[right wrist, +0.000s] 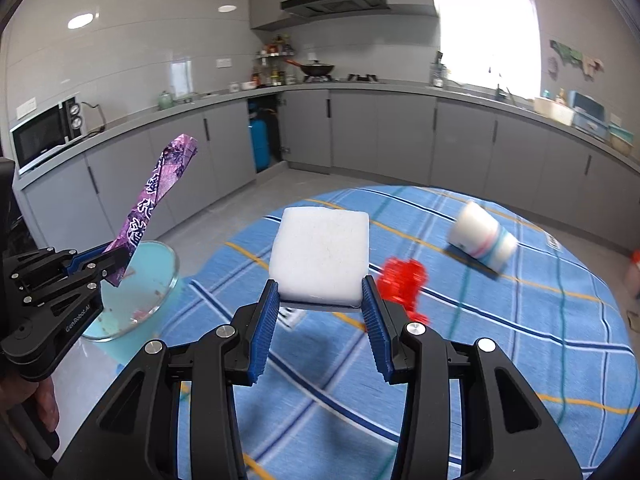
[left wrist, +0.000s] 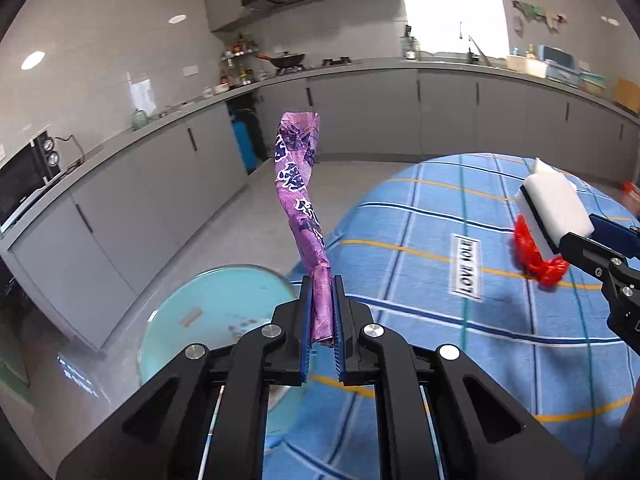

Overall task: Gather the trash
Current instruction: 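Carry the purple wrapper and white sponge over the blue bucket with both grippers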

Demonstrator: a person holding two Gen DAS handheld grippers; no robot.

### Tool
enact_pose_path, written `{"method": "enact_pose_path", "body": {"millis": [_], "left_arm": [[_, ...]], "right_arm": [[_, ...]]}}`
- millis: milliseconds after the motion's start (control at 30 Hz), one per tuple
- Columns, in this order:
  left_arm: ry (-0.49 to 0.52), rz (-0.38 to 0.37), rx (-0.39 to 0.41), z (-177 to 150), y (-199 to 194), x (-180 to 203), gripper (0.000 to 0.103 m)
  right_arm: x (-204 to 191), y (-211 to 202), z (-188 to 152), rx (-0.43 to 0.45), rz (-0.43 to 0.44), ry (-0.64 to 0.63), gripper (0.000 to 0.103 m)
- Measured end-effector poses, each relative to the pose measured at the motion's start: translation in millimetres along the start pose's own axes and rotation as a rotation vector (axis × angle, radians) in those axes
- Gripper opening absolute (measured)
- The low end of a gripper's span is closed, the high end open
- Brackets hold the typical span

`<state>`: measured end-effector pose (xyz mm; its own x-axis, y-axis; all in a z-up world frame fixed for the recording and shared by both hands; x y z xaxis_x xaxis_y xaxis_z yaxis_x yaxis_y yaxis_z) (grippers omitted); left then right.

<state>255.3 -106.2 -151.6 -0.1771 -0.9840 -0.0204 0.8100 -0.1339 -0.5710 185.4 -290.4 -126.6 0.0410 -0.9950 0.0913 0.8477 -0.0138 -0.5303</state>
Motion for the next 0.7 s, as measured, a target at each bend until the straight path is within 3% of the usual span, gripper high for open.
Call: {"method": "enact_pose_path", "body": {"millis": [700], "left_arm": [[-0.071,0.159,0.004,-4.1,-4.5,-93.5,0.009]], "right_arm": [[-83.1,24.0,37.8,0.042,0.145,-0.122,0.042]]}}
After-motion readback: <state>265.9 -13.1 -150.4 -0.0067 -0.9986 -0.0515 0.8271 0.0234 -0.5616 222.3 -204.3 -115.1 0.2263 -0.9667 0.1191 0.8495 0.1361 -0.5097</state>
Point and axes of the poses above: each gripper's, at about its wrist camera, not at the fingertips, and y roughly the way its jaws point, x to its right, z to its top, the point moved 2 cm from there along y, roughly the way its jaws point, and after that the axes turned 11 degrees about -y, right-handed, at the moved point
